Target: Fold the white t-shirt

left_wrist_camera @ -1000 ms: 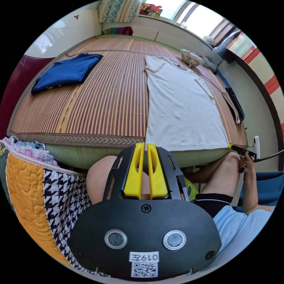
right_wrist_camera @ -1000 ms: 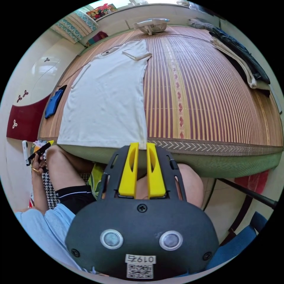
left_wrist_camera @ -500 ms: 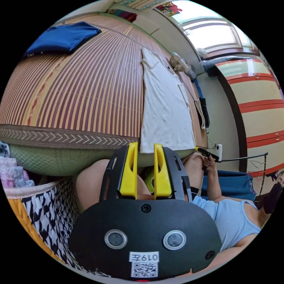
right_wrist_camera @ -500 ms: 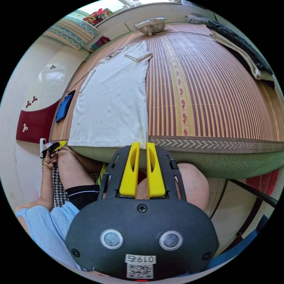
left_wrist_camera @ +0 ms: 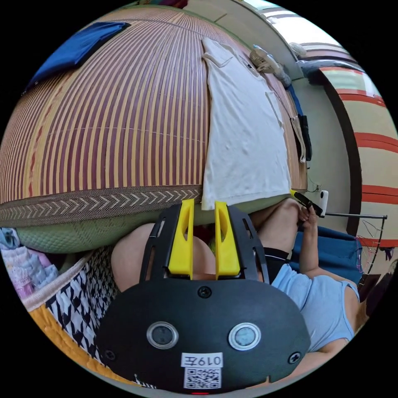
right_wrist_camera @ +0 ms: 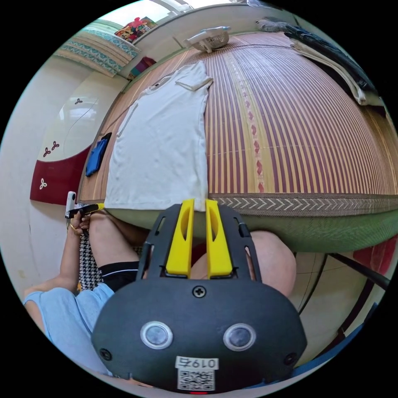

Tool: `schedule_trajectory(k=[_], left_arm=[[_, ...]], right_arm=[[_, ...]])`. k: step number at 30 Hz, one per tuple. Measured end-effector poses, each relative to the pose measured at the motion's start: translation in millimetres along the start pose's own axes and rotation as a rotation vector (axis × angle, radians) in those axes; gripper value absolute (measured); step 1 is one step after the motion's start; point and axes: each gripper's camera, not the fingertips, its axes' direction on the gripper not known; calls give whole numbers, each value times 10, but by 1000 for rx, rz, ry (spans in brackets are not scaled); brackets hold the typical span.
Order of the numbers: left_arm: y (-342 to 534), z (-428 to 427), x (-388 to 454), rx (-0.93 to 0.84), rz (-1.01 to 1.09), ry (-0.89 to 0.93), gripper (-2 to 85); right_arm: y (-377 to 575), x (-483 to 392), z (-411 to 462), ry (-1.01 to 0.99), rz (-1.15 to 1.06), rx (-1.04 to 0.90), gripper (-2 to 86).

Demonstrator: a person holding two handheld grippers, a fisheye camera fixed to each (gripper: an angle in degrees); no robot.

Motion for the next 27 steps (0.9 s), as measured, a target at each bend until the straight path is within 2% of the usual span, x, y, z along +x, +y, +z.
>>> schedule_trajectory(k=[2, 7, 14, 27], left_arm=[[-51, 48, -83, -23, -2, 67, 63], [-215, 152, -168, -66, -1, 60, 53], [-362, 282, -372, -104, -43, 108, 21], [-406, 415, -508, -74, -36, 129, 15]], right_arm=[[-9, 23, 31, -18, -11, -18, 55], [-39, 110, 100, -48, -16, -54, 52], [-2, 294, 100, -67, 25, -49, 6], [137, 676, 41, -162, 98, -37, 84]])
